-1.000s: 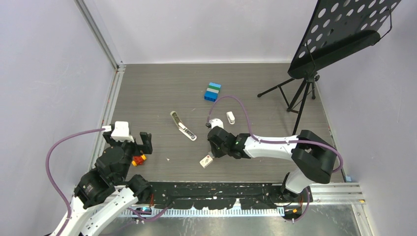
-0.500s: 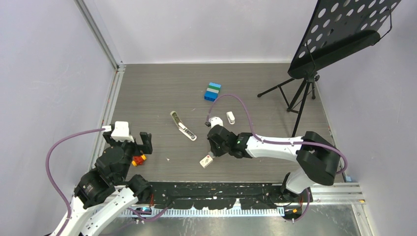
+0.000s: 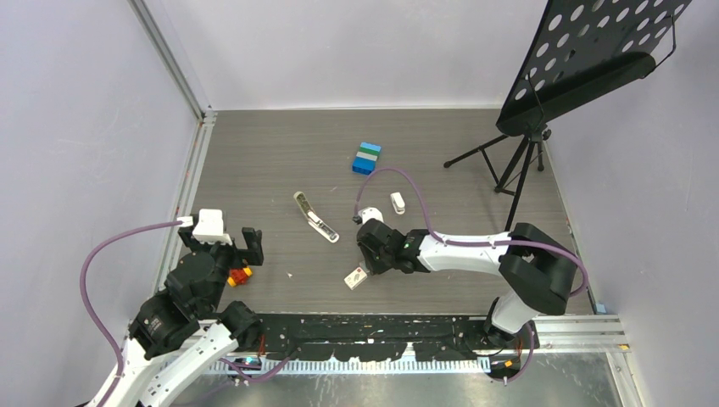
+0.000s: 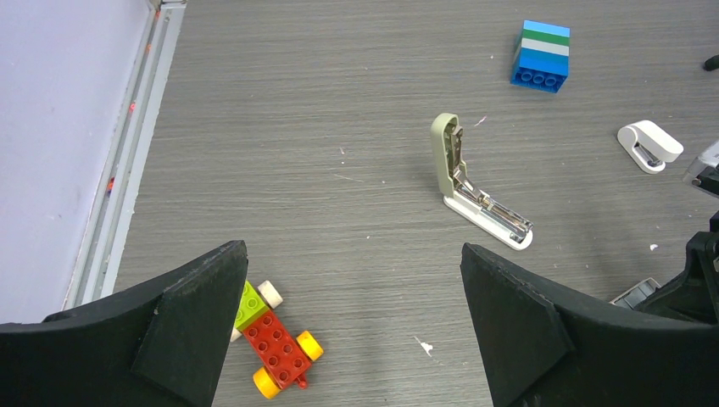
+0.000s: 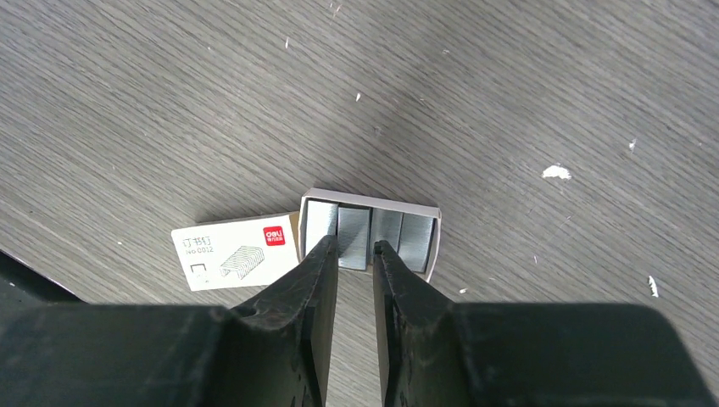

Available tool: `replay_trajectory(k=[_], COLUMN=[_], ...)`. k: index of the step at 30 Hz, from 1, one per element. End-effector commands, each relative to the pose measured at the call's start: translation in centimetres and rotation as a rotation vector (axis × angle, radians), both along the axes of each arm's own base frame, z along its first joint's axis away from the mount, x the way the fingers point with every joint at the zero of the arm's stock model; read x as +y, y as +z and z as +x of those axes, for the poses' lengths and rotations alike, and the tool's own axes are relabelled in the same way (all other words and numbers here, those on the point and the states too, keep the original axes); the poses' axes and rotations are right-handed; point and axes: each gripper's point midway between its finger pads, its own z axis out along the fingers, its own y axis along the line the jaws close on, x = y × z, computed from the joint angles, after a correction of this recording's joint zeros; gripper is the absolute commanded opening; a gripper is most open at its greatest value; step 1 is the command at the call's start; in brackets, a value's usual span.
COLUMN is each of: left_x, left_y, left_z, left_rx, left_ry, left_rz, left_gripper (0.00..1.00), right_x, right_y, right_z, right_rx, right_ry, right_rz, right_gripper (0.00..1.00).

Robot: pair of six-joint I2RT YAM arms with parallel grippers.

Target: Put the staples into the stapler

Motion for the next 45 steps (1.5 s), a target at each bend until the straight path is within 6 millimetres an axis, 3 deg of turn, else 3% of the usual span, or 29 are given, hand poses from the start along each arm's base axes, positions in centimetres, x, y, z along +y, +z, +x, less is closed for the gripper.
replay_trajectory(k=[1, 23, 31, 36, 45], left_x=[-0.5, -0.4, -0.3, -0.3, -0.4], left_y=[0.9, 0.9, 0.9, 0.9, 0.8], left_z=[0.5, 0.4, 0.5, 0.5, 0.5], left_rx=[-0.030, -0.031, -0.031, -0.031, -0.028], left_ry=[-0.008, -0.003, -0.001, -0.001, -0.001], left_rz=[-0.017, -0.018, -0.017, -0.018, -0.015], left_gripper=[1.00, 1.00, 1.00, 1.00, 1.00], right_x=[0.9, -1.8, -1.0, -0.2, -0.3], right_y=[0.9, 1.2, 1.1, 1.9, 2.3], right_z=[0.3, 2.0, 1.5, 1.0, 1.6], right_rx=[-0.007, -0.132, -0.116, -0.113, -0.133], right_ry=[0.020, -0.040, 0.011, 0.074, 0.138], right_rz=[0.016, -0.163, -0.153, -0.119, -0.175], right_gripper=[0.27, 0.26, 0.27, 0.33, 0.35])
